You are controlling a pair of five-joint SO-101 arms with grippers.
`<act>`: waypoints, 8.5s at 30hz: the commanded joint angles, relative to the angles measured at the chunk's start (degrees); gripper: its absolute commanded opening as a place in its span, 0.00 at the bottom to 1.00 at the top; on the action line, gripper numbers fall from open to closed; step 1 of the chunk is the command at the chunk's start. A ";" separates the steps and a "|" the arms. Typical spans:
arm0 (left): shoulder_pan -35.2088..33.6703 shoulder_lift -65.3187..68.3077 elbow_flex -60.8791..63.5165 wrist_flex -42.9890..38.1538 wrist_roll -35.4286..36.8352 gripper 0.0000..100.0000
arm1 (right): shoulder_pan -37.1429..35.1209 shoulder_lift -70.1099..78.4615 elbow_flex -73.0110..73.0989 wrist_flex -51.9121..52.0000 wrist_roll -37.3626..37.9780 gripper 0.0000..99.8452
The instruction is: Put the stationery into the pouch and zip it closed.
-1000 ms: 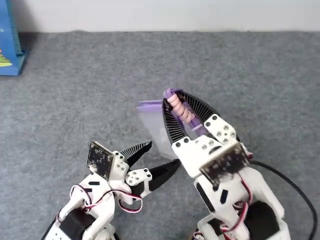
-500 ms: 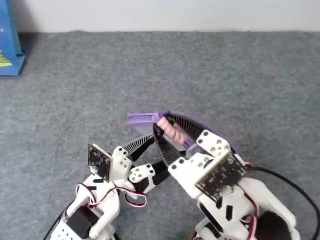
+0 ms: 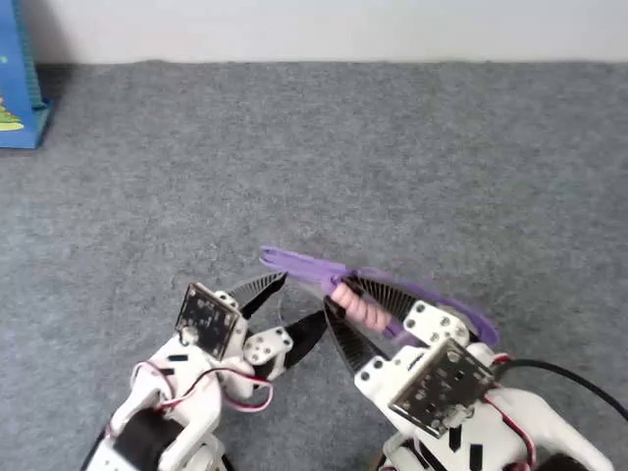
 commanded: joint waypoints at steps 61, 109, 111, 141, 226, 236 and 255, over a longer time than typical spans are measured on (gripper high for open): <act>7.47 -0.79 -1.27 2.29 -35.43 0.01 | -12.35 -2.68 -11.96 23.60 3.96 0.01; 7.12 -0.79 -1.27 -0.18 -23.74 0.30 | 15.52 -15.08 14.07 3.82 9.23 0.01; 7.12 -0.79 -1.36 -3.16 -23.38 0.33 | 14.46 -15.25 14.07 3.82 9.14 0.01; 10.90 -0.79 6.81 -16.62 -23.47 0.14 | 0.92 -15.43 10.29 11.38 2.90 0.01; 10.11 -0.88 -13.23 3.96 -22.42 0.01 | 30.81 -20.26 26.37 -23.25 8.35 0.01; 9.85 -0.88 1.98 -14.77 -22.33 0.01 | 25.10 -20.00 22.86 -32.22 8.70 0.01; 8.62 -0.79 -3.12 -18.64 -15.12 0.23 | 16.75 -19.91 9.41 -23.25 6.59 0.01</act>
